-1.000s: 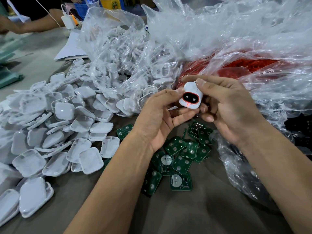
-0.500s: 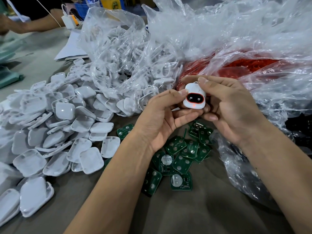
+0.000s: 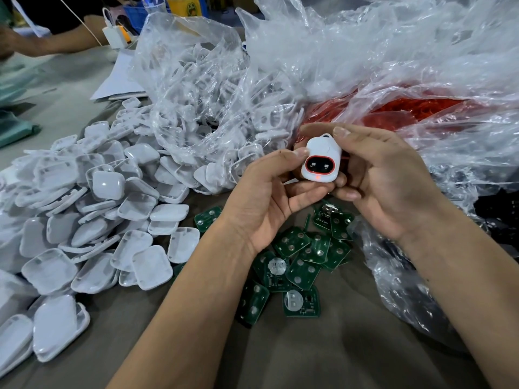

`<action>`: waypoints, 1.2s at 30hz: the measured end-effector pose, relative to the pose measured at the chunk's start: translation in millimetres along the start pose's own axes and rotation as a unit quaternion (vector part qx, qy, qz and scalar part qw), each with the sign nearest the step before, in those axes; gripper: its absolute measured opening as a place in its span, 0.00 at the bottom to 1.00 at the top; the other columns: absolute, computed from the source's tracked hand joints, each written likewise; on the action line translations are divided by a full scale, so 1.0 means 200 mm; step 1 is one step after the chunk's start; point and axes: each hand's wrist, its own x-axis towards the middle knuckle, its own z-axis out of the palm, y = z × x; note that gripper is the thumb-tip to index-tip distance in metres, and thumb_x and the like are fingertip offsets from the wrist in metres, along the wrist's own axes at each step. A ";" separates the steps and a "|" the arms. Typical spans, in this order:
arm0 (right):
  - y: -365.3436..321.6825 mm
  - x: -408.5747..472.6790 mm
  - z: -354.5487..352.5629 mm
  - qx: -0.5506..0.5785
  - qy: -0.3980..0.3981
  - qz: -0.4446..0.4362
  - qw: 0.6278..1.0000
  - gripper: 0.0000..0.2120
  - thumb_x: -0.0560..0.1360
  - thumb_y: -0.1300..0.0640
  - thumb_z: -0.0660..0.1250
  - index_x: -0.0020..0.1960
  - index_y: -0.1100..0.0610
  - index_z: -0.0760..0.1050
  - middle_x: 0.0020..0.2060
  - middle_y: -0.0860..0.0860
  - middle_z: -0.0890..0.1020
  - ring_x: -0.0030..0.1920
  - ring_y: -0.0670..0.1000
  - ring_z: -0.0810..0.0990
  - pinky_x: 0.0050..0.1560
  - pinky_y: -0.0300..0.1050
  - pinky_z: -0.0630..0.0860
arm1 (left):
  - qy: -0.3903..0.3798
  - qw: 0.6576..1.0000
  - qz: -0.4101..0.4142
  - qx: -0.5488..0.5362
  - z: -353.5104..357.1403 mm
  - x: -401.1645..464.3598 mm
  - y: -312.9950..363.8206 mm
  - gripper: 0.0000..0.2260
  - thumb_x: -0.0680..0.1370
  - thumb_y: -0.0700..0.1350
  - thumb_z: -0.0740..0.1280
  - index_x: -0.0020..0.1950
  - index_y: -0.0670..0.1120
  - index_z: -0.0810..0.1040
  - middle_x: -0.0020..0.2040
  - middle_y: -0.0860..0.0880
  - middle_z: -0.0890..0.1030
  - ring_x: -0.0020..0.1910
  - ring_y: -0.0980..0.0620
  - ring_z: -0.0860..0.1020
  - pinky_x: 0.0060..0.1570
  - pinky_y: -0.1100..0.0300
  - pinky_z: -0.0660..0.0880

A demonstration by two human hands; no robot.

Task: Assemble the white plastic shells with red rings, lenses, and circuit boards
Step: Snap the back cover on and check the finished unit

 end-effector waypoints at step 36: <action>0.05 0.01 0.01 -0.304 0.095 -0.184 0.930 0.13 0.75 0.57 0.77 0.59 0.50 0.85 0.46 0.49 0.85 0.39 0.54 0.86 0.41 0.52 0.85 | 0.038 0.999 0.001 -0.029 -0.04 0.04 0.00 0.09 0.81 0.36 0.66 0.59 0.36 0.81 0.53 0.37 0.85 0.49 0.44 0.86 0.53 0.52 0.84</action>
